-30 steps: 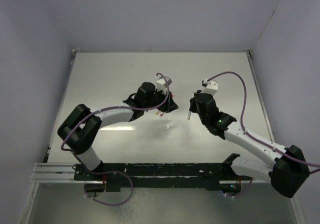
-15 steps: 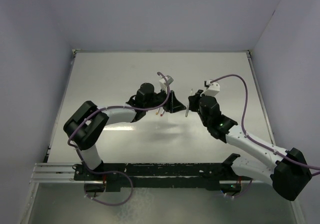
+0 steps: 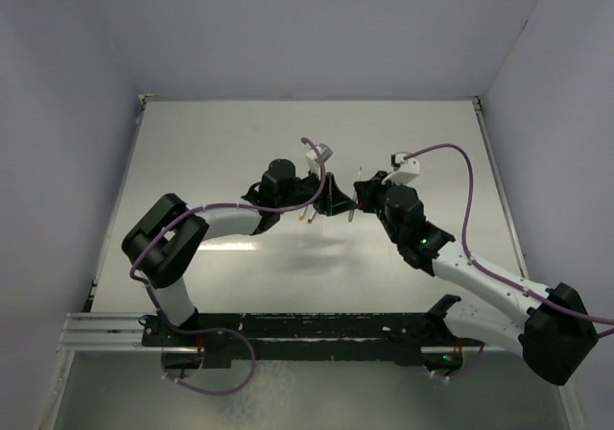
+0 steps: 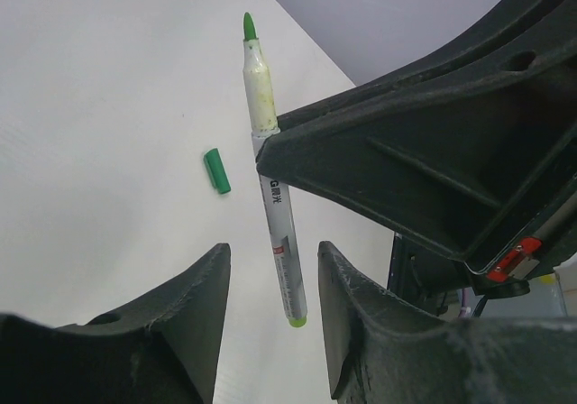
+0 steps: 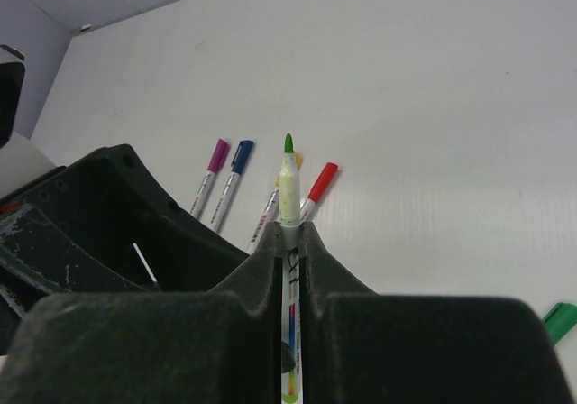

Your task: Insert the pens into the pen caps

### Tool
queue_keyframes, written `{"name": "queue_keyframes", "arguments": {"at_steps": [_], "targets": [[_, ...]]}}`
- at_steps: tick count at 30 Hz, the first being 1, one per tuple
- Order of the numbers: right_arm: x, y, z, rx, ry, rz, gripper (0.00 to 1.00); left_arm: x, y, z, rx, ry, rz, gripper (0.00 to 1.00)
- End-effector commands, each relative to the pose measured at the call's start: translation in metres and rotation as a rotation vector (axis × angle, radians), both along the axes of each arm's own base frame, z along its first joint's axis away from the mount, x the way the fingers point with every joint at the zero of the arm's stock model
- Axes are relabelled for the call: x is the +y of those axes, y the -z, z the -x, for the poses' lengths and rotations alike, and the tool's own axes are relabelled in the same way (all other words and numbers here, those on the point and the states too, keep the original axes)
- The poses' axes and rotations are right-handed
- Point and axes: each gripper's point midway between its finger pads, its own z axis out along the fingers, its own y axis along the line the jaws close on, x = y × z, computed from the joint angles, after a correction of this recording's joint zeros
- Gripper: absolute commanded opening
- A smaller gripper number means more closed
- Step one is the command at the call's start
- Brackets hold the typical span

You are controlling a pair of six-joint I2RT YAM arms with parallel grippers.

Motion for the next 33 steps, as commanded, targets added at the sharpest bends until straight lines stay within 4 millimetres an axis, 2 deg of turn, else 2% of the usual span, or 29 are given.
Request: {"name": "queue_keyframes", "arguments": {"at_steps": [1,12,14,18,22,23,26,28,33], "targets": [[0.006,-0.016,-0.005,-0.048,-0.010,-0.058,0.00,-0.005,-0.012,0.000,-0.035,0.012,0.042,0.46],[0.009,-0.014,-0.005,-0.044,-0.015,-0.068,0.00,-0.006,-0.010,-0.003,-0.027,0.006,0.046,0.36],[0.009,-0.014,-0.005,-0.043,-0.015,-0.072,0.00,-0.006,-0.010,-0.003,-0.027,0.002,0.048,0.28],[0.009,-0.011,-0.005,-0.036,-0.016,-0.068,0.00,-0.005,-0.011,-0.005,-0.029,-0.011,0.052,0.03],[0.007,-0.008,-0.005,-0.028,-0.012,-0.050,0.00,-0.003,-0.010,-0.007,-0.032,-0.031,0.045,0.00],[0.006,-0.008,-0.005,-0.029,-0.007,-0.043,0.02,-0.002,-0.010,-0.007,-0.031,-0.039,0.038,0.00],[-0.001,-0.009,-0.004,-0.021,0.013,-0.016,0.25,0.001,-0.006,-0.012,-0.032,-0.065,0.011,0.00],[-0.009,-0.011,-0.002,-0.014,0.045,-0.014,0.36,0.005,0.001,-0.016,-0.032,-0.092,-0.030,0.00],[-0.032,-0.008,0.011,0.031,0.144,-0.045,0.47,0.019,0.018,-0.023,-0.033,-0.158,-0.146,0.00]]}}
